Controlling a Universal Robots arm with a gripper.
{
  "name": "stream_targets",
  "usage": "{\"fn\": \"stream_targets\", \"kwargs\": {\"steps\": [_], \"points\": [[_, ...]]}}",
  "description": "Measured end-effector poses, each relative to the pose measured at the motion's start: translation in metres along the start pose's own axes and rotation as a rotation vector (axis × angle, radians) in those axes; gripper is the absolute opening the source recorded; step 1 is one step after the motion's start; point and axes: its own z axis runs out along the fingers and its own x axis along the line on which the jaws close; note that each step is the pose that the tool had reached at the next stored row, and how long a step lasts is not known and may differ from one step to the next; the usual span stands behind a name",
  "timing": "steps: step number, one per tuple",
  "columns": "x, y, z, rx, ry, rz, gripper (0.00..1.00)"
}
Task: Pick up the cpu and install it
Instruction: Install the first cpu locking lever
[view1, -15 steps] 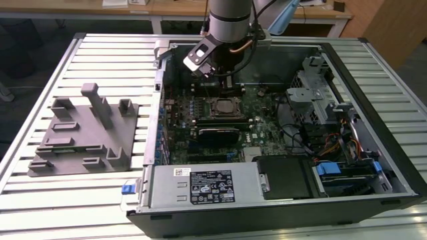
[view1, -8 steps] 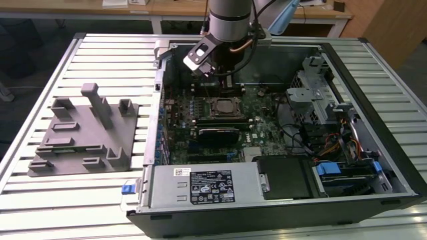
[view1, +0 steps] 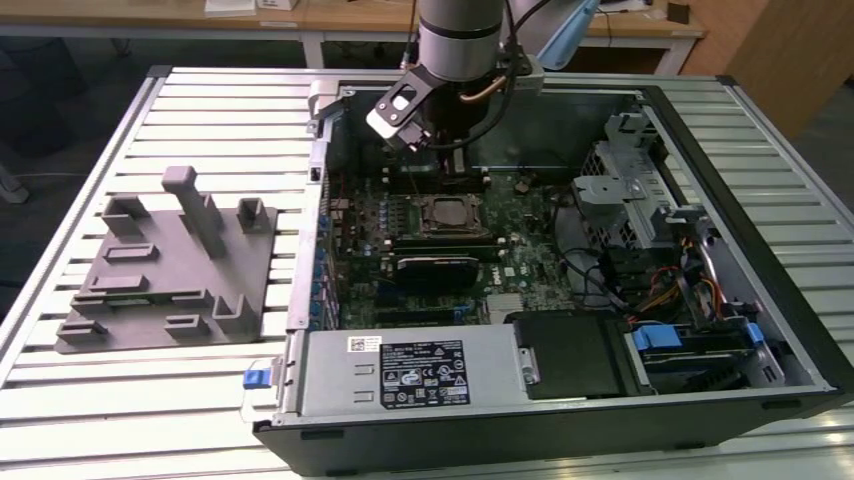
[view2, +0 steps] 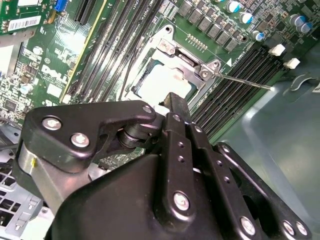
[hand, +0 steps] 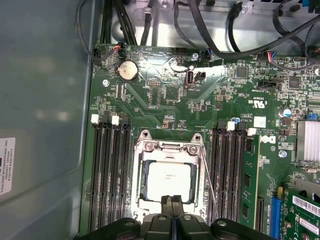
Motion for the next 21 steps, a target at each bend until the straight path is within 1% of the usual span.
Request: {"fn": "stream_targets", "kwargs": {"steps": [21], "points": [[0.0,0.0002,-0.0068,-0.0001,0.0001,0.0,0.11]]}}
